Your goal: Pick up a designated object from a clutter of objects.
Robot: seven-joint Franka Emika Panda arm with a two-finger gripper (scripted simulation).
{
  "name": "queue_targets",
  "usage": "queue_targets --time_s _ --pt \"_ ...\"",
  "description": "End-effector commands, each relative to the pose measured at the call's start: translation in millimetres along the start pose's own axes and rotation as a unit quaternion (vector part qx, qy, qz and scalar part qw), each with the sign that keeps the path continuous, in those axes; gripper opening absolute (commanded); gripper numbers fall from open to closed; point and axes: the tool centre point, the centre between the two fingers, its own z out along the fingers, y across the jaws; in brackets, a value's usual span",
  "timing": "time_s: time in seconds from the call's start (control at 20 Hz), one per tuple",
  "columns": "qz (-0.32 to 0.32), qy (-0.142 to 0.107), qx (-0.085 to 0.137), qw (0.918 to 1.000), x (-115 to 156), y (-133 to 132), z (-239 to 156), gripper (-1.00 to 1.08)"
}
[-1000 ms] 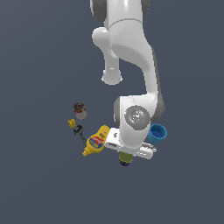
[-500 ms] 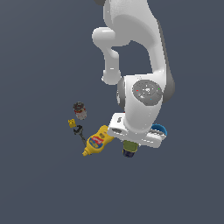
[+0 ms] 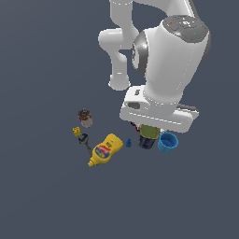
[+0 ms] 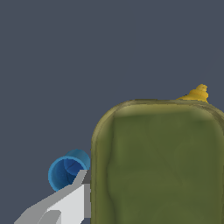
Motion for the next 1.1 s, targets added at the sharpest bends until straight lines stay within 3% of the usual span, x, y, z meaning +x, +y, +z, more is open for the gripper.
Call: queue_targets --time_s 0.0,0.55,1.05 --pt "0.0 0.002 0.001 1.0 -9 -3 -32 -1.0" --pt "0.0 0.002 0.001 1.0 -35 -14 -130 -1.0" --pt "0.0 0.002 0.001 1.0 -41 -18 -160 -1.0"
